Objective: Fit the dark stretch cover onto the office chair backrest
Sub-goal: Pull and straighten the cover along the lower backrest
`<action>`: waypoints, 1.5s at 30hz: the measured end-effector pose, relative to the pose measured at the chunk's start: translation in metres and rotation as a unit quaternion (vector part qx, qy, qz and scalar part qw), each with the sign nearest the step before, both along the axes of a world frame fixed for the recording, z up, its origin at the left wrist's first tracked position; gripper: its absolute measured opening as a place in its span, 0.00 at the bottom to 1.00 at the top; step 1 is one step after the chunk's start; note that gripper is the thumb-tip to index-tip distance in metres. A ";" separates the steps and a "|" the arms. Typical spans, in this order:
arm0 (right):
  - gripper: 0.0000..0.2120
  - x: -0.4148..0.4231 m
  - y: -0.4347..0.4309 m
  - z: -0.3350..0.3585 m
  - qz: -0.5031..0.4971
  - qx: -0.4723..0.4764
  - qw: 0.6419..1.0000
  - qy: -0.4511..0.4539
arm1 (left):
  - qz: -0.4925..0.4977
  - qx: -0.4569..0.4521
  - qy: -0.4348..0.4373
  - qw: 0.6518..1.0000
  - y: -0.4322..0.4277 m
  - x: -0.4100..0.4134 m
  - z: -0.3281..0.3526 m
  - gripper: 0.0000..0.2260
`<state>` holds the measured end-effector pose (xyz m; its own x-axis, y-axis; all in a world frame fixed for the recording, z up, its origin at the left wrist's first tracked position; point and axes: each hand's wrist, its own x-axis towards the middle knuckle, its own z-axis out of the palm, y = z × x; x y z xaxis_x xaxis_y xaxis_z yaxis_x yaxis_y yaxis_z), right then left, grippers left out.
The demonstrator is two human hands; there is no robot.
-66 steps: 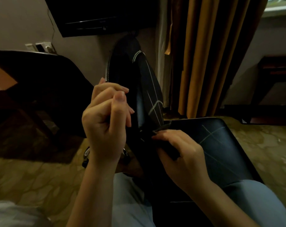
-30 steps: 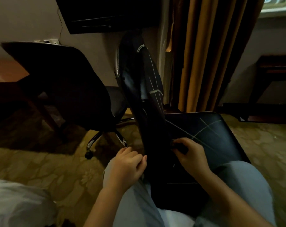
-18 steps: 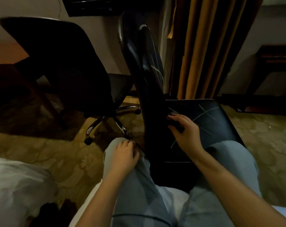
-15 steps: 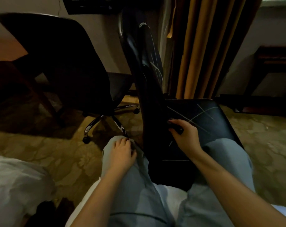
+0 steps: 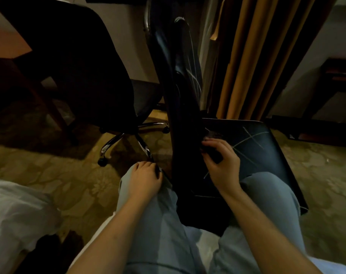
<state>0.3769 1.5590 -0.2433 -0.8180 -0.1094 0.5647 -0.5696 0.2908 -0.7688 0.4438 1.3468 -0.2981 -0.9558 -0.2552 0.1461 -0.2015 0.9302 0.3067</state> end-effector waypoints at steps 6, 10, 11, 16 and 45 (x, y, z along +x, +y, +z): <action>0.16 0.005 0.013 -0.037 -0.019 -0.012 0.986 -0.168 | 0.025 0.034 0.008 0.999 -0.002 -0.009 0.004 0.13; 0.14 -0.001 0.008 -0.015 -0.012 -0.043 0.991 -0.126 | 0.029 0.013 0.004 0.999 -0.004 -0.009 -0.001 0.12; 0.13 -0.004 0.005 -0.005 -0.007 -0.055 0.993 -0.102 | 0.025 0.012 0.005 1.000 -0.005 -0.008 -0.003 0.12; 0.13 -0.009 -0.002 0.003 0.011 -0.056 0.998 -0.041 | 0.013 -0.001 0.017 1.000 -0.003 -0.008 -0.004 0.11; 0.12 0.004 0.009 -0.037 -0.028 -0.050 0.979 -0.193 | 0.064 -0.037 -0.027 0.997 -0.003 0.001 -0.003 0.15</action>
<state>0.3811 1.5681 -0.2800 -0.9759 -0.0180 0.2176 -0.2160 0.2248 -0.9502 0.4448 1.3434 -0.3006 -0.9232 -0.3657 0.1180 -0.3342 0.9157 0.2232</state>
